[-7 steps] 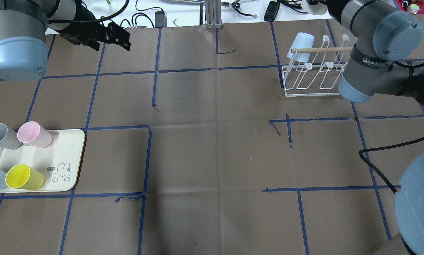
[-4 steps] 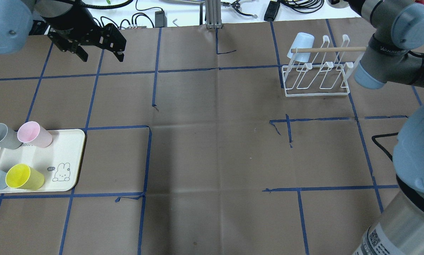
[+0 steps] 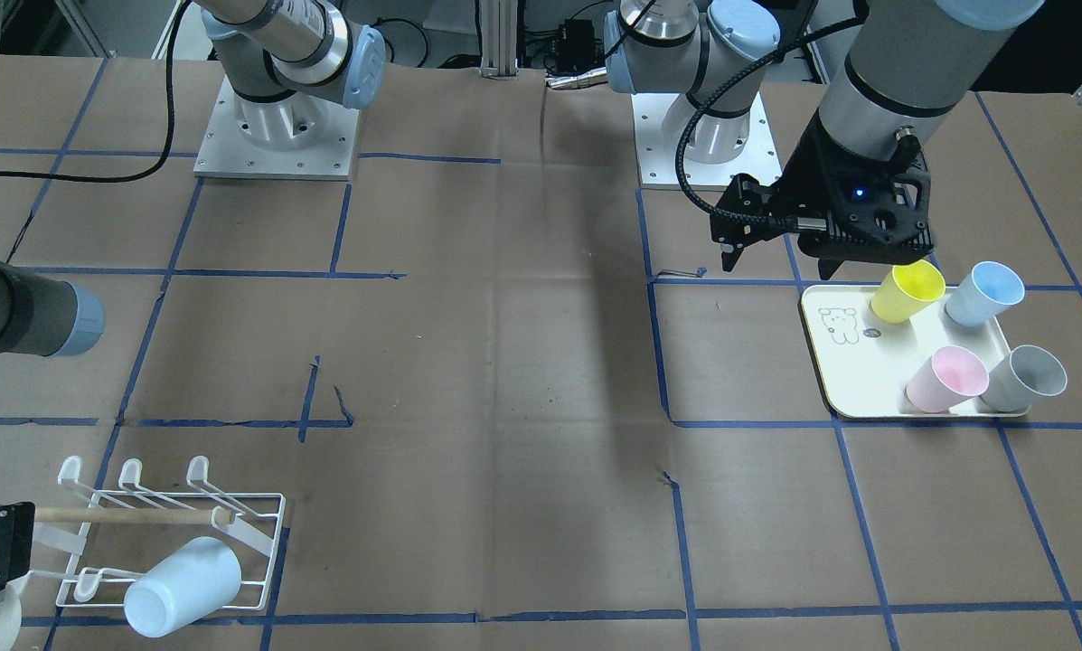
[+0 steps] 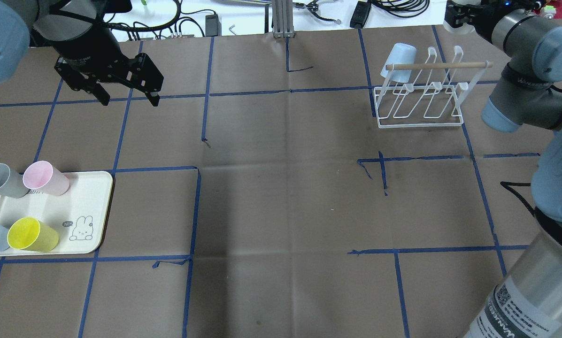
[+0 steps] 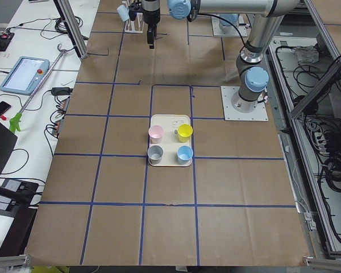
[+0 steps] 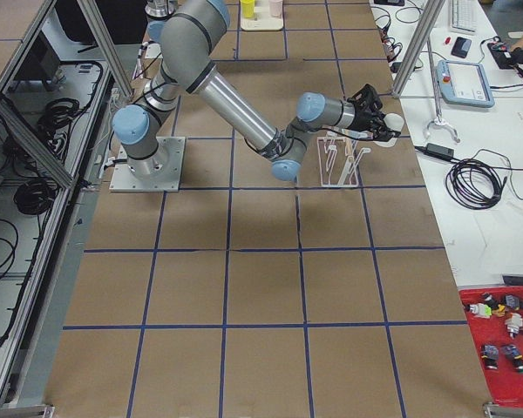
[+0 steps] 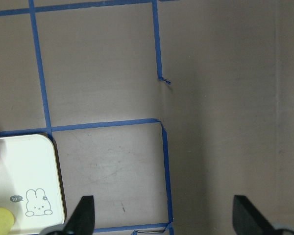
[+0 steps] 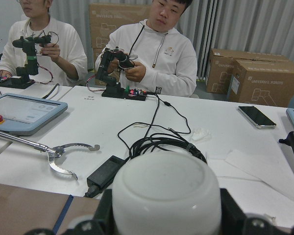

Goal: Transfer IKEA cup to right arm and place on rack

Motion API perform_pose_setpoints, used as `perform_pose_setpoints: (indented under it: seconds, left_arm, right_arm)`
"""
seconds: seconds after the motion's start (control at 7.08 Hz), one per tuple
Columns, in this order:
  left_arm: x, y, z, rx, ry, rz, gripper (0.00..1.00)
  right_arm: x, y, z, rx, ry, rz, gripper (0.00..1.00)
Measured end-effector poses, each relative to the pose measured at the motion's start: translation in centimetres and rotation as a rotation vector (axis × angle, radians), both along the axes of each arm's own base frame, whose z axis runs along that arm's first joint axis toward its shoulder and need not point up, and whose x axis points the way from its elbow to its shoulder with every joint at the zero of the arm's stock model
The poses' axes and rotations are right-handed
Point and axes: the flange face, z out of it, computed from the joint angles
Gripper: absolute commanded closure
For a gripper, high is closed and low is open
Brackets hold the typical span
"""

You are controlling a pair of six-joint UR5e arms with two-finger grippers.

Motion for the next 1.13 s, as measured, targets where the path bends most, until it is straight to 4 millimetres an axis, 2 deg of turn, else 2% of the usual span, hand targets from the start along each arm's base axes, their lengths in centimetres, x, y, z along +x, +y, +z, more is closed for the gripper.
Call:
perform_pose_setpoints:
  seconds: [0.28, 0.42, 0.56, 0.71, 1.13]
  left_arm:
    - [-0.1, 1.0, -0.4, -0.020, 0.000, 0.024, 0.01]
    - [-0.1, 1.0, -0.4, -0.027, 0.001, 0.045, 0.01]
    - [-0.1, 1.0, -0.3, -0.031, 0.000, 0.055, 0.01]
    - [-0.1, 0.9, -0.3, -0.033, 0.000, 0.059, 0.01]
    - [-0.1, 0.8, -0.2, -0.035, 0.000, 0.075, 0.01]
  right_arm:
    - [-0.3, 0.9, -1.7, 0.037, -0.016, -0.010, 0.83]
    - [-0.5, 1.4, -2.3, 0.053, -0.023, -0.016, 0.77]
    - [-0.6, 1.9, -2.9, 0.068, -0.030, -0.020, 0.35]
    - [-0.6, 2.1, -3.2, 0.074, -0.034, -0.017, 0.01]
    - [-0.3, 2.3, -3.0, 0.064, -0.044, 0.002, 0.00]
